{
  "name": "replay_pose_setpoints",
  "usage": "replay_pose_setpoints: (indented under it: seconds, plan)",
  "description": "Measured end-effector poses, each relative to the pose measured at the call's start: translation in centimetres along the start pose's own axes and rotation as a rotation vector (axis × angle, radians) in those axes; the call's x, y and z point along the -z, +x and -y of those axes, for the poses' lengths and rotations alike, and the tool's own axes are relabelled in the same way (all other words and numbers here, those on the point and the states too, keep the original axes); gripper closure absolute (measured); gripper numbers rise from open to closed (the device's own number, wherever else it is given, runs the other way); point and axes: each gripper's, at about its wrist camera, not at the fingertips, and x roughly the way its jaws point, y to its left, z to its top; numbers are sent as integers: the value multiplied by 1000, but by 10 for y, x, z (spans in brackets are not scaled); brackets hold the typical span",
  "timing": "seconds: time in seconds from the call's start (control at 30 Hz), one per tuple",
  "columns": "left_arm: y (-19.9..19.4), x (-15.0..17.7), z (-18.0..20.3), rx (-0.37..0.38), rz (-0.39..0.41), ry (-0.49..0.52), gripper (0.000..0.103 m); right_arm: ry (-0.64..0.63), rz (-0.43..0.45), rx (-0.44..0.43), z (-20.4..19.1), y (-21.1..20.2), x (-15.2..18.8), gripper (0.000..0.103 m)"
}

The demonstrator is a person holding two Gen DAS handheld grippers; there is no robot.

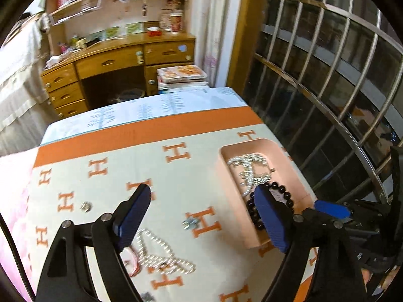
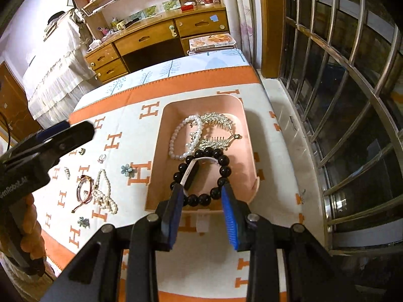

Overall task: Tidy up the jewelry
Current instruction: 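Lower both bracelets into the pink tray and open both tools, then withdraw both tools from the tray back over the blanket, then grasp the red string bracelet with the right tool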

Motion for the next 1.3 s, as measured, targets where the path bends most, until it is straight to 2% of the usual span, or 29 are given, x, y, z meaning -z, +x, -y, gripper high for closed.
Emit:
replay_pose_setpoints:
  seconds: [0.1, 0.6, 1.1, 1.3]
  plan:
    - [-15, 11, -17, -32, 22, -32, 12, -6, 16, 7, -7, -5, 3, 71]
    - [-56, 57, -85, -132, 41, -125, 12, -139, 39, -59, -86, -16, 16, 71]
    - [-55, 89, -155, -212, 14, -176, 12, -235, -18, -87, -157, 11, 14, 71]
    - [-47, 102, -190, -250, -30, -220, 12, -251, -23, -95, -177, 22, 7, 71]
